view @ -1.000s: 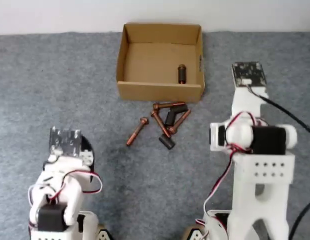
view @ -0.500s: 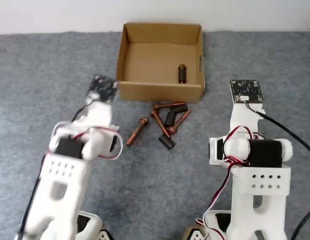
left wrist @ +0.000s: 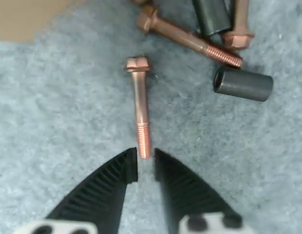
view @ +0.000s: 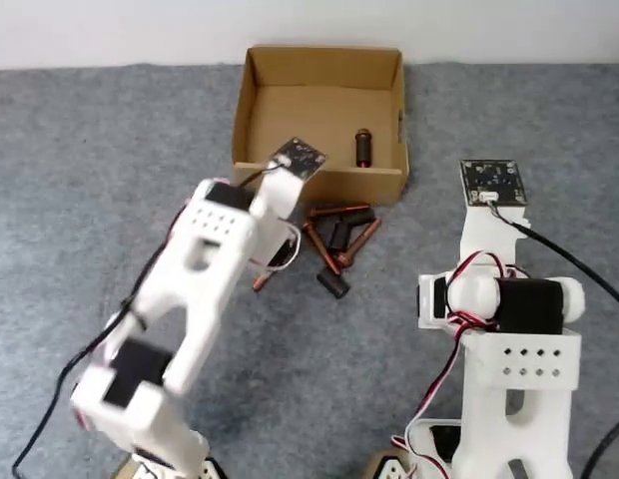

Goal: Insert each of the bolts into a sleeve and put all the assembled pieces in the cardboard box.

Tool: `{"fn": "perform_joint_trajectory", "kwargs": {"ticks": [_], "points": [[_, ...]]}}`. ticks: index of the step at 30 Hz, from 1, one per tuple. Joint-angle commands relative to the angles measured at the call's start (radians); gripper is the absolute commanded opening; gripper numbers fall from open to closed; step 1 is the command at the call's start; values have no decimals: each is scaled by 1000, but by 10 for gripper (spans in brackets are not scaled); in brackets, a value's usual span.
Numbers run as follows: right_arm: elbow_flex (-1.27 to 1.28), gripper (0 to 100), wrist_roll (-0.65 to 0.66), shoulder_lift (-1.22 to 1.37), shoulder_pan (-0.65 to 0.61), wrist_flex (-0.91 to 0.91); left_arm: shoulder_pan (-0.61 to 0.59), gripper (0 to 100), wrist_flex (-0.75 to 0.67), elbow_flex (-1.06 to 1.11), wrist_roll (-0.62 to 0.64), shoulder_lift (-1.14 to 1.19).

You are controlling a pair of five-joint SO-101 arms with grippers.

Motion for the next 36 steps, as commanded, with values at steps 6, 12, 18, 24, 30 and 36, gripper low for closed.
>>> {"fn": "perform_joint_trajectory", "kwargs": {"ticks": [6,12,18,24,30,36], "points": [[0,8,-11,-18,99,21,2,120,161,-443,-9,270],[0,8,-11,-18,93,18,0,120,178,-567,-9,414],[0,8,-11,-18,93,21,5,119,170,-622,-9,551],[0,8,-11,-18,93,21,3,85,199,-731,9,661],[0,8,-11,-18,93,19,54,6,308,-851,12,727],[0,8,-11,-19,93,19,77,5,381,-932,14,766]]}}
